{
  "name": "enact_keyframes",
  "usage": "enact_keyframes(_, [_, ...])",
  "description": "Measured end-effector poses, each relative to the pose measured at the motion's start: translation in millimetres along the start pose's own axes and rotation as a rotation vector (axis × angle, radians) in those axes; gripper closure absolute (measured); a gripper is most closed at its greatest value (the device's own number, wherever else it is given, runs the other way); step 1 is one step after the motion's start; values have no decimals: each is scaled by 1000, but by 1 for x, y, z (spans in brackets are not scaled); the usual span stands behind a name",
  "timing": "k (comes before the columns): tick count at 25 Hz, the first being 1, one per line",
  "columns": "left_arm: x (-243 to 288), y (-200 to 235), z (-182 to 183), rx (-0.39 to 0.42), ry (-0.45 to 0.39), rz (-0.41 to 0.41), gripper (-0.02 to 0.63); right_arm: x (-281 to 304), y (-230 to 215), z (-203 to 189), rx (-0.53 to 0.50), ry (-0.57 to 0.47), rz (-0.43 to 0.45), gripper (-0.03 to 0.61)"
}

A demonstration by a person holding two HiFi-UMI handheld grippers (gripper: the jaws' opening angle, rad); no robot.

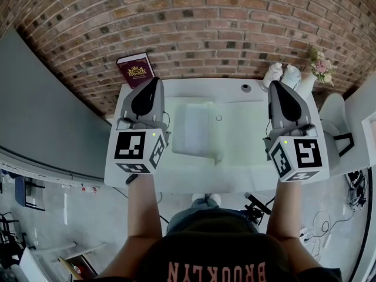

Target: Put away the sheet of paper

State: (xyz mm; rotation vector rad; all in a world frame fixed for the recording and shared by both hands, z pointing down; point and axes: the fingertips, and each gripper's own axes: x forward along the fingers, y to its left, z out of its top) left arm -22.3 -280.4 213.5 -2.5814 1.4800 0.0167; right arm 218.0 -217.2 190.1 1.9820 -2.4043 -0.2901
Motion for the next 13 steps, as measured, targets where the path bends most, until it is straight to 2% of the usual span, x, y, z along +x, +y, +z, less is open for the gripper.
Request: enact_keyframes(13, [0,1,-2,-10,1,5,623,-3,4,-5,-12,13,3,578])
